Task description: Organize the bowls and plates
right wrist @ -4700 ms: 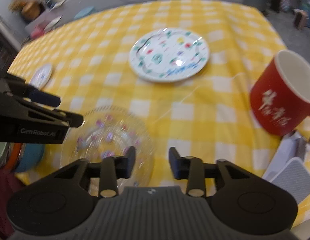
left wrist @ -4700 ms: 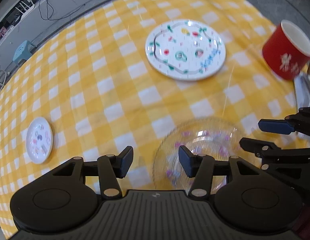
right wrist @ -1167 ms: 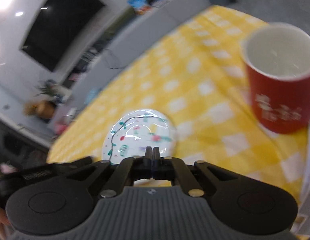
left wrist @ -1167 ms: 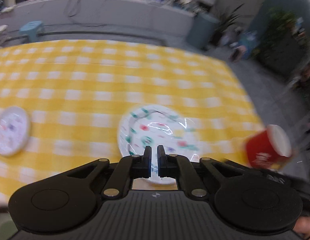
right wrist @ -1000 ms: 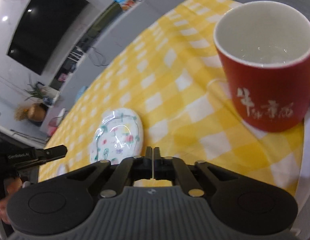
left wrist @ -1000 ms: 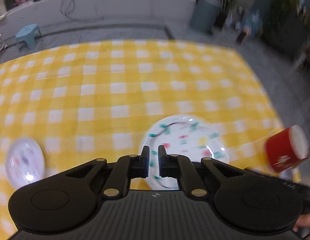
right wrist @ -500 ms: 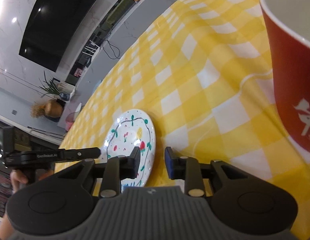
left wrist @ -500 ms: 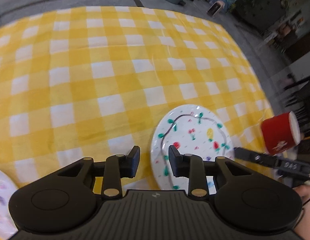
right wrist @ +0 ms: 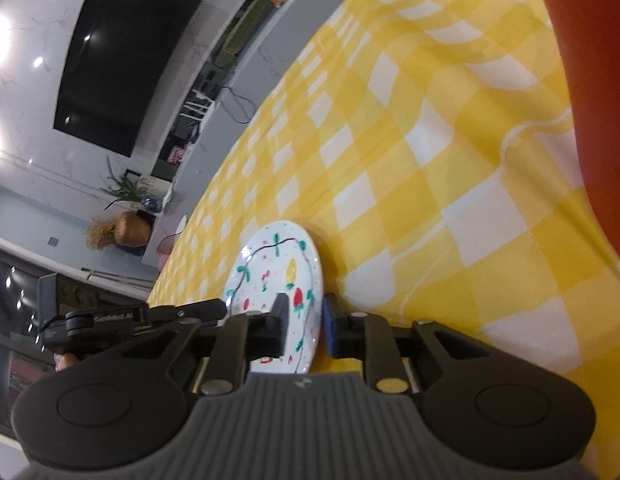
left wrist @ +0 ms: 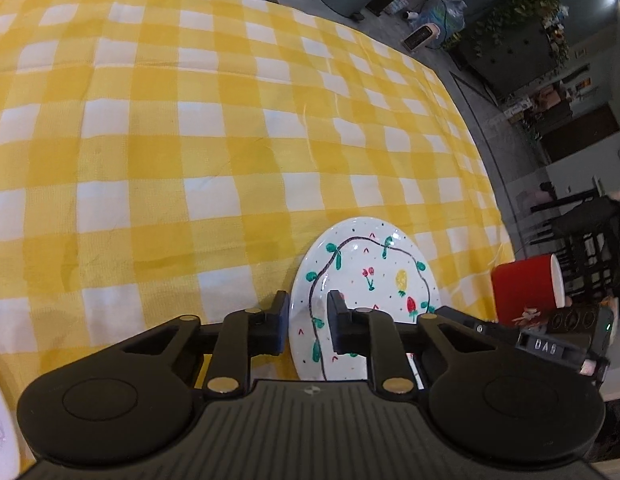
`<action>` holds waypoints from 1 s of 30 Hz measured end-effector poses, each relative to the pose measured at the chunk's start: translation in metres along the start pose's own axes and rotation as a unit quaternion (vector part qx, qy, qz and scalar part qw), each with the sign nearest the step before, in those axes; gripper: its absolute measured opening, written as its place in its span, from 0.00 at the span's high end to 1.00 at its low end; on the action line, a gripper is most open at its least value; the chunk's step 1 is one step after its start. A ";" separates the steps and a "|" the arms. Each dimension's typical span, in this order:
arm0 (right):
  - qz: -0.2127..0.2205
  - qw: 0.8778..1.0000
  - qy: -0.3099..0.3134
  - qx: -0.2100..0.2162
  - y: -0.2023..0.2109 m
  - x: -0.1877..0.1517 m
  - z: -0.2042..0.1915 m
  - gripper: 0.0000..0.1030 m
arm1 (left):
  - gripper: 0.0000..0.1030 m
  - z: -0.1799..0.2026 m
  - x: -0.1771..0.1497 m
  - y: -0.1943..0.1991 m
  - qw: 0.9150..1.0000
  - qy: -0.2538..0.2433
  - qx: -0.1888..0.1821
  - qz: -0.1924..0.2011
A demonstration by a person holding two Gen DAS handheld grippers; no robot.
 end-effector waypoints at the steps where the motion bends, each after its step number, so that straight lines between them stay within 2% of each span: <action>1: 0.000 1.000 -0.008 -0.002 0.000 0.000 0.001 0.85 | 0.81 0.002 -0.001 0.001 1.000 -0.007 0.004 0.003; 4: 0.000 1.000 -0.014 -0.006 0.002 0.002 -0.002 0.86 | 0.81 0.005 0.001 0.007 1.000 0.005 0.002 0.010; 8: 0.003 0.999 -0.039 0.002 0.010 0.006 -0.002 0.96 | 0.81 0.008 0.008 0.021 0.999 0.031 -0.001 0.016; 10: 0.005 0.998 -0.056 0.015 0.016 0.009 -0.006 0.98 | 0.81 0.011 0.009 0.026 0.999 0.030 0.006 0.015; 14: 0.007 0.999 -0.051 0.014 0.030 0.011 -0.015 0.98 | 0.81 0.023 0.005 0.031 1.000 0.026 0.008 0.010; 18: -0.001 0.998 -0.063 0.016 0.053 0.006 -0.021 0.99 | 0.81 0.029 -0.006 0.035 0.999 0.043 -0.003 -0.019; 21: -0.012 0.998 -0.067 0.012 0.073 -0.006 -0.028 0.99 | 0.82 0.035 -0.017 0.044 0.999 0.045 -0.009 -0.025; 30: -0.045 0.997 -0.060 -0.018 0.123 -0.059 -0.025 0.99 | 0.82 0.051 -0.061 0.040 0.994 0.032 0.000 -0.100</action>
Point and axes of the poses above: each gripper's, at about its wrist camera, not at the fingertips, and y roughly against the way its jaws point, z to its right, x to its top, the point moved 7 cm from there along -y, roughly the way its jaws point, and after that the axes turned 12 degrees about z, right-handed, at the moved point
